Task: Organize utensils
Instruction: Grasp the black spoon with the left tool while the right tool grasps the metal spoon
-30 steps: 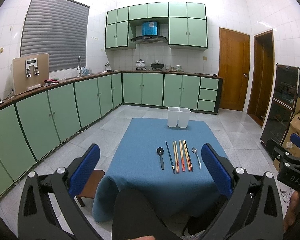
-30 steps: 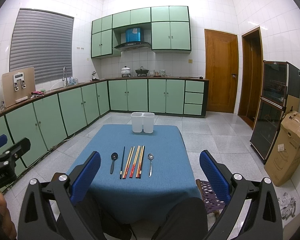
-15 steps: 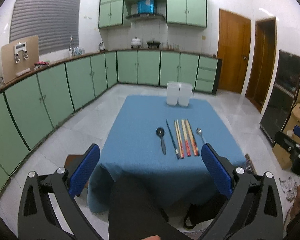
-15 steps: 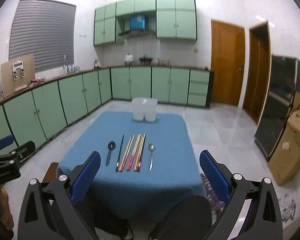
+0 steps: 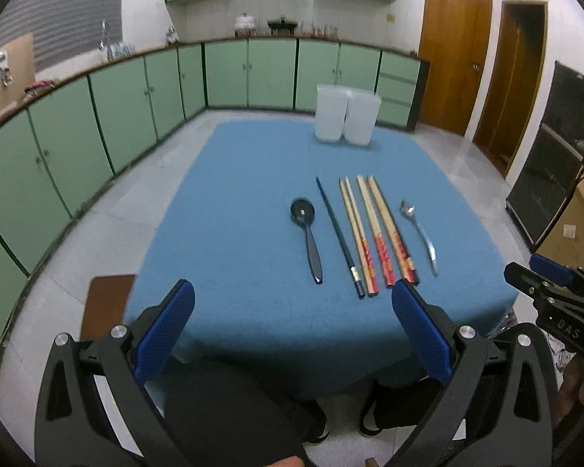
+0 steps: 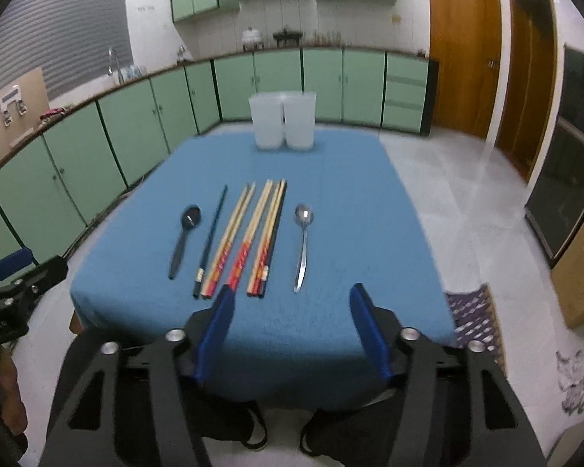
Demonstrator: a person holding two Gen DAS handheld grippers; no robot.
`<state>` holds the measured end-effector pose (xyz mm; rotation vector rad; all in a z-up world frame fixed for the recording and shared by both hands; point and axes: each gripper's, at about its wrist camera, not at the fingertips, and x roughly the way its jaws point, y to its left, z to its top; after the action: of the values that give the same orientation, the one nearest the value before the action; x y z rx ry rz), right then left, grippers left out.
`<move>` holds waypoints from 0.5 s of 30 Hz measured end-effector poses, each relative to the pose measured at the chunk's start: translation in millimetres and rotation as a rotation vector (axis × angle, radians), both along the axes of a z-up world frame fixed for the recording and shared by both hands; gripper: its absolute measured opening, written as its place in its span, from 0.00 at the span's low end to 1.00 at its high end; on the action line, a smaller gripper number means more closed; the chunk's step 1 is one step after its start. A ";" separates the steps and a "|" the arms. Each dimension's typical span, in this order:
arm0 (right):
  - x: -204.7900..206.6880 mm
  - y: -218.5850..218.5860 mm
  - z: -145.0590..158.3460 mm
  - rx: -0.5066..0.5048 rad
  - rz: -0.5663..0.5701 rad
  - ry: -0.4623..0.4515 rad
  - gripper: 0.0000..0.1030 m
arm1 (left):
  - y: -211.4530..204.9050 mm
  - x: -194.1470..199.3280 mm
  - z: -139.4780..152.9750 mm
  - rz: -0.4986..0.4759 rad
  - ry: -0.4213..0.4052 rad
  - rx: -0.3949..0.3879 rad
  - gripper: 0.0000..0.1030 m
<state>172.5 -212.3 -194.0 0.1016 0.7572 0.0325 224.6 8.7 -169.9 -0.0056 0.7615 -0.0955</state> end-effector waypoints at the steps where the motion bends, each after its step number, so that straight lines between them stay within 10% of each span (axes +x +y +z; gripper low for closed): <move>1: 7.1 -2.3 -7.0 0.009 -0.003 0.010 0.53 | -1.8 8.6 -8.1 -0.003 0.014 0.002 0.95; 15: 79.8 -0.3 -82.8 0.035 0.001 0.090 0.37 | -15.0 77.9 -94.1 -0.006 0.178 0.041 0.95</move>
<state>252.3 -212.7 -276.8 0.1364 0.8467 0.0428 302.5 -6.3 -264.0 0.0274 0.9417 -0.0862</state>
